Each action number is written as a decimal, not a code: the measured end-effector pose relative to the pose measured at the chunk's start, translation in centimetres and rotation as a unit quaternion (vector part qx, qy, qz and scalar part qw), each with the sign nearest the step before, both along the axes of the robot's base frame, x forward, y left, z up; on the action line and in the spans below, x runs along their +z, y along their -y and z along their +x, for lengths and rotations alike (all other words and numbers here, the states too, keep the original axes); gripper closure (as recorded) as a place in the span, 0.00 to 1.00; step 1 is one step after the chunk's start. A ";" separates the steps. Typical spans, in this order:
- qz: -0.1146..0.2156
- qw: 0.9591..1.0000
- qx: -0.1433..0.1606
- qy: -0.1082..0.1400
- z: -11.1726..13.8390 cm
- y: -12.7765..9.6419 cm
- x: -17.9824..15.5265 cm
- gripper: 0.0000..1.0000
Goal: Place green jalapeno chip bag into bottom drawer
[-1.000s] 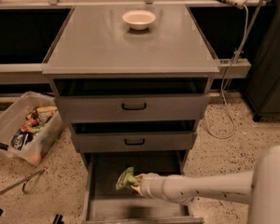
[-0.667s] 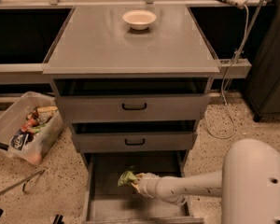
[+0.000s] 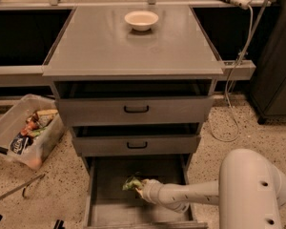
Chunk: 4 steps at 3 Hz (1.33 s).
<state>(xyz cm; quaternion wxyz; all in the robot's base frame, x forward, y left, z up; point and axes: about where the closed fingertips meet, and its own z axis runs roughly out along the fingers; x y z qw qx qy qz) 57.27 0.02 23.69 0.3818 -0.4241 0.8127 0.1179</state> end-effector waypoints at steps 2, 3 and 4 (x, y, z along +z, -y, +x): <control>0.042 0.999 0.006 -0.004 -1.0 0.7 -1.3 1.00; 0.092 0.996 0.005 -0.010 -1.4 0.6 -5.3 1.00; 0.132 0.989 0.013 -0.065 -3.5 -1.4 -11.3 1.00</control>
Offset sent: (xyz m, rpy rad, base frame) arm -0.0203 -0.0367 -0.0897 0.2025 0.0794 -0.0306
